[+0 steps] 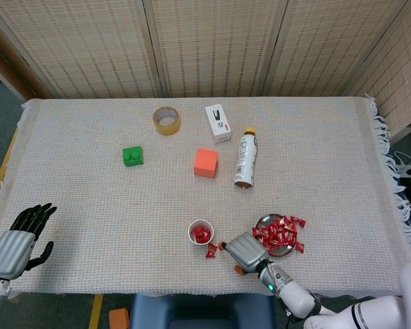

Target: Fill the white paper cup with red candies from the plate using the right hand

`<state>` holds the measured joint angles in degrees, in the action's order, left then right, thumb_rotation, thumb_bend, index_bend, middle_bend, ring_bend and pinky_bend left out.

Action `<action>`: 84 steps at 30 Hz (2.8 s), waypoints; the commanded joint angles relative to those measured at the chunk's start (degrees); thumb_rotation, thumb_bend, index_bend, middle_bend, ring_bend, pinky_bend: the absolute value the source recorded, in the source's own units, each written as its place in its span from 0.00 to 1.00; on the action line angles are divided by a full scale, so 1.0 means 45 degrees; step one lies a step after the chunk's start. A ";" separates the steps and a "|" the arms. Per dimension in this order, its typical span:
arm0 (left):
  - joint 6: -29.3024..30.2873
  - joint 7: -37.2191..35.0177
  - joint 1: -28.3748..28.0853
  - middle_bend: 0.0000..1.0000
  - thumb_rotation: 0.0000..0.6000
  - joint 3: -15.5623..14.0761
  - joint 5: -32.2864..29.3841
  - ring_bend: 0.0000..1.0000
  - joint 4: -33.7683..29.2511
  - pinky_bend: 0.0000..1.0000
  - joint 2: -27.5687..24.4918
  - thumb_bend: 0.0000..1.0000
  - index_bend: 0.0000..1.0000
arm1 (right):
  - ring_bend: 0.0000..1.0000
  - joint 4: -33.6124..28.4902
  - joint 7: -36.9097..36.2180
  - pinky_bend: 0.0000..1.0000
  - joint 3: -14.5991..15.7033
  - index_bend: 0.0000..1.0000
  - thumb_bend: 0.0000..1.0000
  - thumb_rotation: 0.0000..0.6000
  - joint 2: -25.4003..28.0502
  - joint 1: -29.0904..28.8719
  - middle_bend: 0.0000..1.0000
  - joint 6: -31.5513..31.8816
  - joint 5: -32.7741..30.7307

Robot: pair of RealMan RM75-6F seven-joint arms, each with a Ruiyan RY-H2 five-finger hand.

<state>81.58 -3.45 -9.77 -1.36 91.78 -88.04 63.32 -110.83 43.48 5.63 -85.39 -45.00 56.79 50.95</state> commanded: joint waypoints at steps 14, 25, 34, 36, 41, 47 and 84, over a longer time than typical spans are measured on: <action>0.0033 -0.0108 0.0020 0.00 1.00 -0.0046 0.0089 0.00 0.0016 0.09 -0.0055 0.47 0.00 | 0.91 0.1135 -0.0324 1.00 -0.0059 0.27 0.22 1.00 -0.1339 0.0417 0.92 0.0524 0.1288; -0.0012 -0.0115 -0.0001 0.00 1.00 -0.0069 0.0122 0.00 0.0009 0.09 -0.0065 0.47 0.00 | 0.91 0.1429 -0.0475 1.00 -0.0184 0.28 0.22 1.00 -0.1588 0.0531 0.92 0.0476 0.1603; 0.0052 -0.0241 0.0022 0.00 1.00 -0.0060 0.0128 0.00 0.0030 0.09 -0.0113 0.47 0.00 | 0.91 0.1748 -0.0334 1.00 -0.0369 0.28 0.22 1.00 -0.2041 0.0478 0.92 0.0254 0.1419; 0.0067 -0.0258 0.0026 0.00 1.00 -0.0066 0.0147 0.00 0.0024 0.09 -0.0126 0.47 0.00 | 0.91 0.1769 -0.0292 1.00 -0.0394 0.28 0.22 1.00 -0.2074 0.0483 0.92 0.0269 0.1401; 0.0023 -0.0264 0.0011 0.00 1.00 -0.0078 0.0150 0.00 0.0033 0.09 -0.0127 0.47 0.00 | 0.91 0.1926 -0.0241 1.00 -0.0480 0.28 0.22 1.00 -0.2198 0.0454 0.92 0.0176 0.1223; 0.0031 -0.0231 0.0018 0.00 1.00 -0.0074 0.0140 0.00 0.0026 0.09 -0.0129 0.47 0.00 | 0.91 0.2231 -0.0259 1.00 -0.0778 0.29 0.22 1.00 -0.2477 0.0287 0.92 -0.0063 0.0858; -0.0033 -0.0172 -0.0011 0.00 1.00 -0.0085 0.0140 0.01 0.0075 0.09 -0.0111 0.48 0.00 | 0.92 0.2174 0.0505 1.00 -0.0795 0.61 0.22 1.00 -0.2618 0.0437 0.93 0.0872 0.0842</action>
<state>81.44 -4.21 -9.82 -1.74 92.40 -87.70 62.83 -100.25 45.80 1.82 -97.86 -43.30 60.19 54.11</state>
